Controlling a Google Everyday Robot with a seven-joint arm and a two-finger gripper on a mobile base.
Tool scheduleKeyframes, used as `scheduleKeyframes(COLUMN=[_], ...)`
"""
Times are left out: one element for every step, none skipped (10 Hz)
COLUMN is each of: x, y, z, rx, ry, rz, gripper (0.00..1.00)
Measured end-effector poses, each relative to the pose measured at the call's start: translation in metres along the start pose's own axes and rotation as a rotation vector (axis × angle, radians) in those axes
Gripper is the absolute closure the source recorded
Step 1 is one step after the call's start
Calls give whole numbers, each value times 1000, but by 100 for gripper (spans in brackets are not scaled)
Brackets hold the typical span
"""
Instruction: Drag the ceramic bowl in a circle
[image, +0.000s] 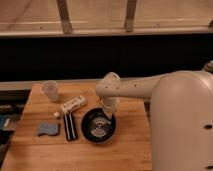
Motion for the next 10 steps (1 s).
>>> scheduleKeyframes(x=[11,30,54,57,51,42,35,23,6,-9], y=[0,-6,-31,-48,-69,-87,-100,-112,-115,-110], z=[2,4,7,7,5,2,0,-2,-3,-3], rx=[0,4,13,20,26,35,39,43,40,38], ry=[7,17,30,33,29,26,23,19,17,16], rz=[10,42,116,154,183,200,210,209,195,169], gripper=[100,100,100,100,100,100,100,100,100,100])
